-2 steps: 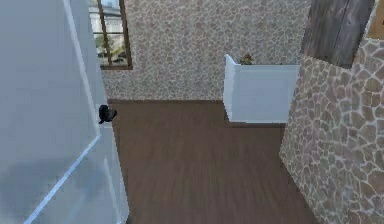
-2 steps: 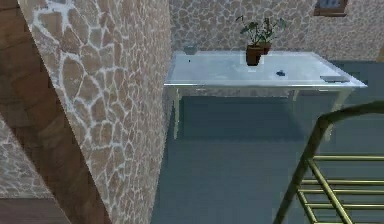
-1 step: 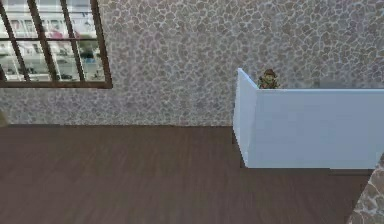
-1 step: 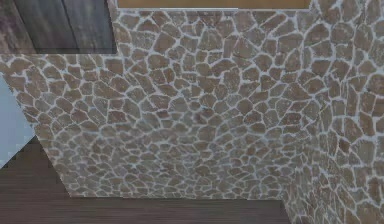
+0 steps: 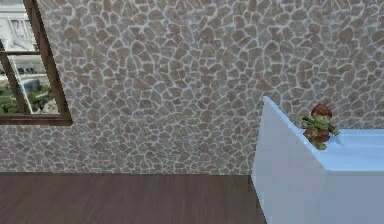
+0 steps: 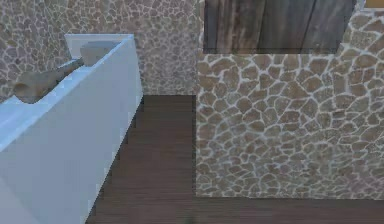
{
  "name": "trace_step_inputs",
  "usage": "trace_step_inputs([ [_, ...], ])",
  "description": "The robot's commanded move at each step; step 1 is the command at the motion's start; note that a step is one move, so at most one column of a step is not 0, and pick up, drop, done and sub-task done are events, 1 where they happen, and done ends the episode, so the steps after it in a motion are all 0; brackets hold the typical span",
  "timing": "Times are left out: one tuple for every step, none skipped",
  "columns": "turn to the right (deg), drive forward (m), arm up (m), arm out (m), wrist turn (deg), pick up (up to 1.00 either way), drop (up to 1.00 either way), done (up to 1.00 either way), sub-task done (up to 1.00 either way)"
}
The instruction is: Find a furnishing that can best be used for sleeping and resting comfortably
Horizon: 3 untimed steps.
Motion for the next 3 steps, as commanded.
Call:
trace_step_inputs([
  [18.0, 0.00, 0.00, 0.00, 0.0, 0.00, 0.00, 0.00, 0.00],
  [0.0, 0.10, 0.00, 0.00, 0.0, 0.00, 0.00, 0.00, 0.00],
  [36.0, 0.00, 0.00, 0.00, 0.0, 0.00, 0.00, 0.00, 0.00],
])
